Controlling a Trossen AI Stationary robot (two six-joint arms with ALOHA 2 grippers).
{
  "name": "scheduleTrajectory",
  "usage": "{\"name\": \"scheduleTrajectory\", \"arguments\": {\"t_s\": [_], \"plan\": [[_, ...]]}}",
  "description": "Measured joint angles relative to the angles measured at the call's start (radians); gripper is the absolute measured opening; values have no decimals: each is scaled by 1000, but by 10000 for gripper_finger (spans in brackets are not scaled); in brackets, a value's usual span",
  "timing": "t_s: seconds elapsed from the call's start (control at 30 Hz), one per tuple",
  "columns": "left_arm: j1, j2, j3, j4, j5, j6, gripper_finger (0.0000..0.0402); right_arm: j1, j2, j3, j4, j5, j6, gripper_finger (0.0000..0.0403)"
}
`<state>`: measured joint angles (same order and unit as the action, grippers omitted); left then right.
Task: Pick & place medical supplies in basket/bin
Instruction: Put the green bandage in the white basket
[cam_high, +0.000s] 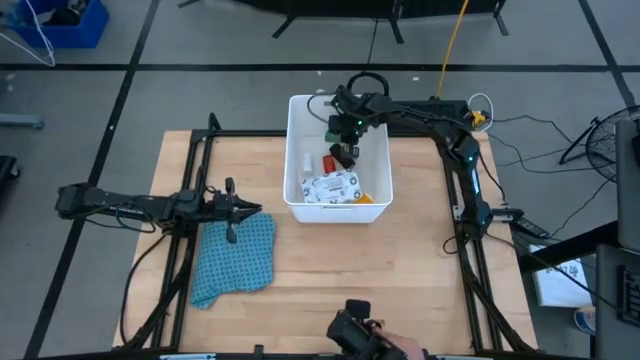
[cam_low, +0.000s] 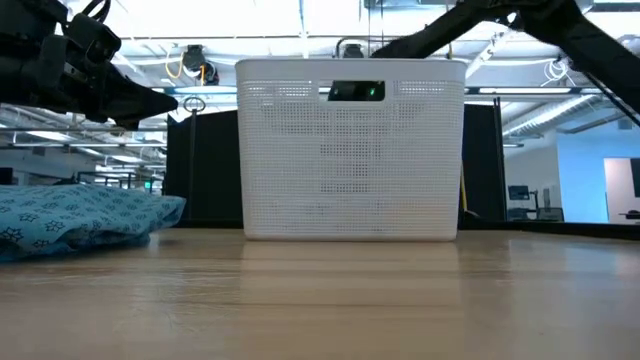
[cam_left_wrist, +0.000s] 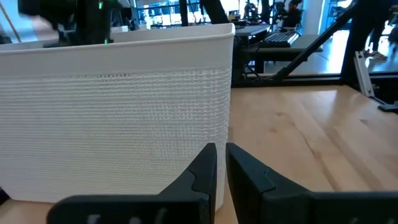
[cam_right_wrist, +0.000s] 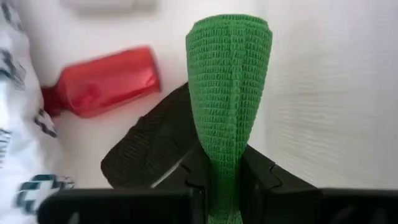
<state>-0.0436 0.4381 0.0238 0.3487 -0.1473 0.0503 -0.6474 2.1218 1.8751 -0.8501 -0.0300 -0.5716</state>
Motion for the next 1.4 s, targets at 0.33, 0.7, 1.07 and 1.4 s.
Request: {"name": "scheduleTrajectory", "arguments": {"t_s": [0.33,0.7,1.07,1.4], "plan": [[0,0,0,0,-11,27,37,-26,-88,3,-123,16,70,35],[0,0,0,-7,-11,0,37,-44,-82,-82,-136,79,161,35],[0,0,0,-7,-10,-3,37,-45,-83,-244,-40,88,-14,35],[0,0,0,-7,-11,4,37,-24,-85,-331,55,208,-102,36]]}}
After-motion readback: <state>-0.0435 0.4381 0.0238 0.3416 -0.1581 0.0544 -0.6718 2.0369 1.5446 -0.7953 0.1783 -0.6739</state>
